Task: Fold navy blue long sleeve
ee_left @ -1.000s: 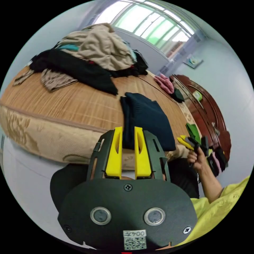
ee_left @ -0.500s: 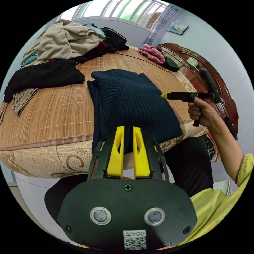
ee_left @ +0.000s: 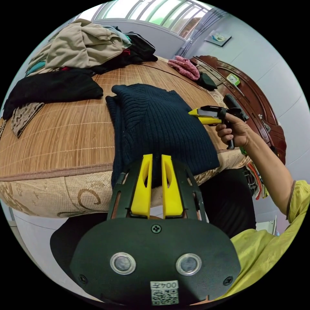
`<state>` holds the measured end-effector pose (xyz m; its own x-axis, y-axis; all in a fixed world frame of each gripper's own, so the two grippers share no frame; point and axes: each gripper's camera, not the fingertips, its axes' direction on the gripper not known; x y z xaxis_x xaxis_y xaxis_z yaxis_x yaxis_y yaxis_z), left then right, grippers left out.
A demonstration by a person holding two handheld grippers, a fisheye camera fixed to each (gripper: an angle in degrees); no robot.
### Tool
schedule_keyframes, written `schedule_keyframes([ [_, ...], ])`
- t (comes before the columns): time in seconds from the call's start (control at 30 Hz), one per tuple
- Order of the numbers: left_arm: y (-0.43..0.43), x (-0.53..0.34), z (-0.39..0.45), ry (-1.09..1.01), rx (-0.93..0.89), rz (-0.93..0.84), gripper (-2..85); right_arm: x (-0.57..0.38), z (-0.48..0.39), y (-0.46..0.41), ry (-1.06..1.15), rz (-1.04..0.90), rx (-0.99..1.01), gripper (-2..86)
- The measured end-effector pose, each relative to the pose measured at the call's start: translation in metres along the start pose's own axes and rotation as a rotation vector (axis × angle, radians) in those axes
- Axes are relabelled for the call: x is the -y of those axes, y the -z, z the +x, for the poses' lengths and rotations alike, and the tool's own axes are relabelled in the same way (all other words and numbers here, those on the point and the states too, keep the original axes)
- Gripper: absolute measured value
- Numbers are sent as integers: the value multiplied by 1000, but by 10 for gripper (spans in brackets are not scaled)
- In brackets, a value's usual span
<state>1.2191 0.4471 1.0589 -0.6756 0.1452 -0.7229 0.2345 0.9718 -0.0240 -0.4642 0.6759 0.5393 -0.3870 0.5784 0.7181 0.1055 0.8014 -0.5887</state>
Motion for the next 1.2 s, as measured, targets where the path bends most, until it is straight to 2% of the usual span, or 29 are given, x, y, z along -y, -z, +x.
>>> schedule_keyframes([
  [0.2,4,-1,19,6,-15,9,51,-5,3,10,12,35,18,126],
  [0.33,27,-7,32,65,-104,75,73,-46,17,33,9,98,189,147],
  [0.47,43,-17,49,92,-176,97,93,-102,30,28,-20,95,239,162],
  [0.57,47,-23,85,-41,-87,97,113,-126,38,18,-63,114,316,163],
  [0.73,38,-32,166,-352,44,95,135,-131,41,5,-98,101,309,151],
  [0.83,27,-33,206,-516,137,68,144,-128,37,3,-106,67,305,88],
  [0.97,10,-33,241,-658,256,35,159,-126,24,17,-107,58,246,66],
  [1.1,-11,-32,268,-781,417,5,173,-124,15,33,-88,61,295,64],
  [1.2,-22,-29,278,-821,538,18,150,-122,9,44,-77,57,313,64],
])
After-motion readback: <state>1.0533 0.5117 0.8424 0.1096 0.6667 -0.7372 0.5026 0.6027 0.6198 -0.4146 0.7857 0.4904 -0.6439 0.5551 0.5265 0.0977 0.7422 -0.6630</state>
